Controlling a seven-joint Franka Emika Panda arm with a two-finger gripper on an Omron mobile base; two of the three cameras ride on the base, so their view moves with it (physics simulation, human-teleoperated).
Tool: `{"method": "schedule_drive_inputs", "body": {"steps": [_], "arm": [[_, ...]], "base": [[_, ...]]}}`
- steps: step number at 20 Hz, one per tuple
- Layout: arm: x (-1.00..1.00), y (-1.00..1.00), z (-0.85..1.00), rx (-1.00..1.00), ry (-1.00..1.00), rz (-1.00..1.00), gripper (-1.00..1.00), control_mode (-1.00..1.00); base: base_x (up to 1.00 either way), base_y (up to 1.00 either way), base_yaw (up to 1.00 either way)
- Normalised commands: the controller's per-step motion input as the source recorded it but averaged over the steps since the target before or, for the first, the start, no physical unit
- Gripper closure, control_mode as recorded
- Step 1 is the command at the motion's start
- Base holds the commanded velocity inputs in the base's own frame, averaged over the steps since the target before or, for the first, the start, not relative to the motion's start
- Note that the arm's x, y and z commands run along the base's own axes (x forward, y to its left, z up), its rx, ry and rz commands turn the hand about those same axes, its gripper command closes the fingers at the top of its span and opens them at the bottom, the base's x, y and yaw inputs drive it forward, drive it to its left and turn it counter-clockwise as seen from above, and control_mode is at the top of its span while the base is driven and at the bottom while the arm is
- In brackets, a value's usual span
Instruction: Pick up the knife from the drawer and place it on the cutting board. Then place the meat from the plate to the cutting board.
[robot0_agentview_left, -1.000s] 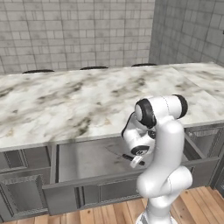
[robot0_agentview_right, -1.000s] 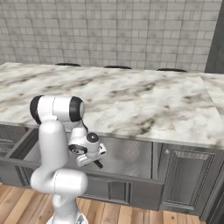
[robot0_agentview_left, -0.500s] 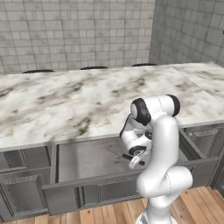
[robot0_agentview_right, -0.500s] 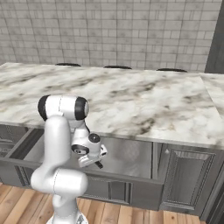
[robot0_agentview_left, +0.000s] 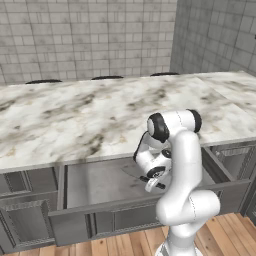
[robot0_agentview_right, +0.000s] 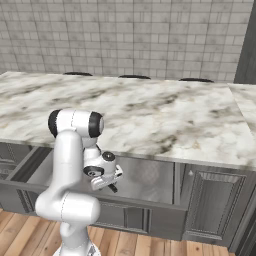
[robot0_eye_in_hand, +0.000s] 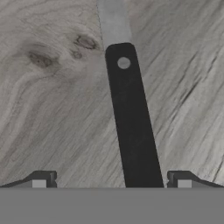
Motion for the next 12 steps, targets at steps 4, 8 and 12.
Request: {"method": "schedule_drive_inputs", "body": {"steps": [4,8,12], "arm": [[0.38,0.0,-0.11,0.0,0.06,0.0,-1.0,-1.0],[0.38,-0.01,-0.13,0.0,0.03,0.01,-1.0,-1.0],[0.38,-0.04,-0.13,0.0,0.04,0.03,-1.0,-1.0]], "base": [[0.0,0.0,0.0],[0.0,0.0,0.0],[0.0,0.0,0.0]]}}
